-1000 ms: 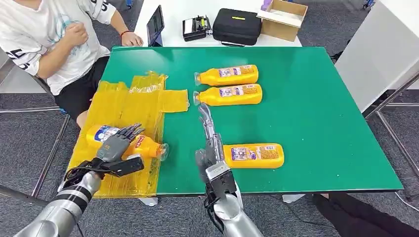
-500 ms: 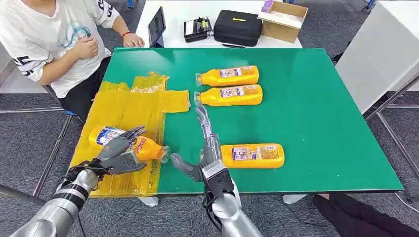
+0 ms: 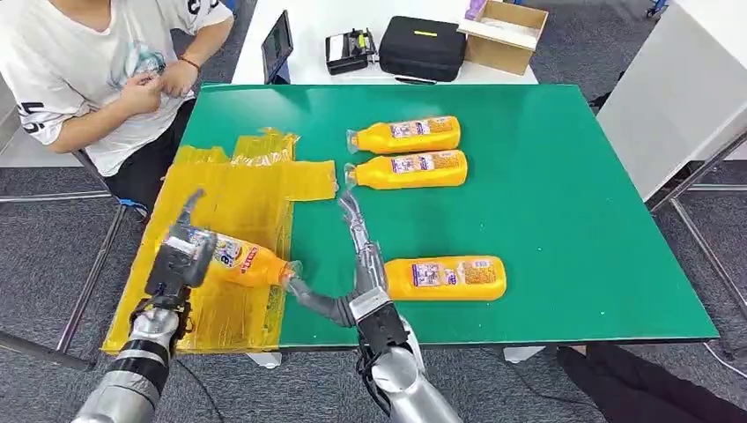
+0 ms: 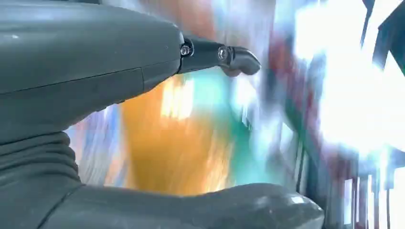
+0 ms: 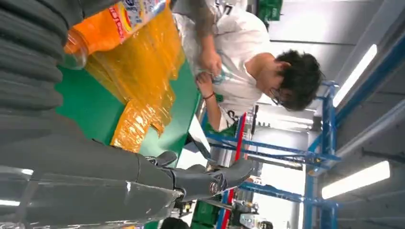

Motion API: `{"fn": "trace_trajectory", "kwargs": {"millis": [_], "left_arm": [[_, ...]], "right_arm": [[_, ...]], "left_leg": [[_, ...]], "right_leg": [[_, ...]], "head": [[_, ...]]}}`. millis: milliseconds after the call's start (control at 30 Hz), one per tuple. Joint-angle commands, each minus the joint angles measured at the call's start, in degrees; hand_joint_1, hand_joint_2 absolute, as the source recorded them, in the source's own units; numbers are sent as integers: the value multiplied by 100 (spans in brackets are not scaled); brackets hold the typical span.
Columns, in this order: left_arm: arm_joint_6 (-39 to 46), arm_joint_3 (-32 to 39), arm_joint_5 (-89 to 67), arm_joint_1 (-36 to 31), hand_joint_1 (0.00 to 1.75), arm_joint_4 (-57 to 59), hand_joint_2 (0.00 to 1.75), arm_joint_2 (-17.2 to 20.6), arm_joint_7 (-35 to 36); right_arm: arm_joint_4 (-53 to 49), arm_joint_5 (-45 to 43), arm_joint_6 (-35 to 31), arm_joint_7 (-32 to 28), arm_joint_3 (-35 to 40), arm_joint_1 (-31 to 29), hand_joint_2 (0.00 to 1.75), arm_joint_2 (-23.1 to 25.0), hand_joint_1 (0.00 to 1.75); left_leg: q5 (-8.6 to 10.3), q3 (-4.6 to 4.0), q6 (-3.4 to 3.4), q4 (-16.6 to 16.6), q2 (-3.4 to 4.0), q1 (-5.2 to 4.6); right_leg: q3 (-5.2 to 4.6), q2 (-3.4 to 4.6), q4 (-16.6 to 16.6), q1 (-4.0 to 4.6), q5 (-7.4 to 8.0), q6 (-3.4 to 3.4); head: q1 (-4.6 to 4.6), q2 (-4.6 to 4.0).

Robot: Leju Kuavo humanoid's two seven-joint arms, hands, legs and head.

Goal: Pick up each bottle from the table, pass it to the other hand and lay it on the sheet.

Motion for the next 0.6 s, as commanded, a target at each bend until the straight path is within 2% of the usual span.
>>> {"fn": "trace_trajectory", "kwargs": {"millis": [33,133,333,367,433,500,533,600], "left_arm": [[1247,399,336,188,0,-1798,0,-404,-28],[1247,399,336,188,0,-1798,0,-404,-28],[1247,399,336,188,0,-1798,0,-404,-28],[1545,189,354,252,0,-2013,0,-330,-28],[1541,141,782,259,0,-2214,0,-342,-28],[1068,412,1290,234,0,-2130,0,-508,-28],[826,555,1518,245,0,-2001,175,-571,-28],[457,690,1680,591,0,-2042,175,-604,24]], "right_arm": [[589,33,-26,76,288,-277,175,-133,0],[589,33,-26,76,288,-277,175,-133,0],[589,33,-26,76,288,-277,175,-133,0],[573,33,-17,76,287,-280,175,-157,0],[550,99,-28,132,293,-308,175,-263,0],[492,399,0,480,309,-443,175,-564,0],[448,630,-101,700,265,-509,175,-714,0],[214,1352,-288,1313,107,-658,175,-1229,0]], "left_leg": [[-22,31,5,9,18,11],[-3,6,2,-2,-4,2],[-10,17,3,-1,9,6],[-7,11,2,-2,3,4],[-10,12,3,0,6,7],[-12,15,3,2,9,8],[-7,11,4,-1,2,5],[-16,32,6,1,8,10]], "right_leg": [[35,3,-4,17,-14,-27],[11,-6,-5,5,-4,-12],[22,2,-8,9,-6,-19],[17,-3,-7,7,-5,-15],[18,0,-7,10,-6,-18],[23,2,-8,12,-7,-19],[19,-3,-10,9,-4,-14],[41,-3,-14,16,-11,-25]], "head": [[0,0],[0,0],[0,0],[0,0],[0,0],[0,0],[0,0],[0,0]]}}
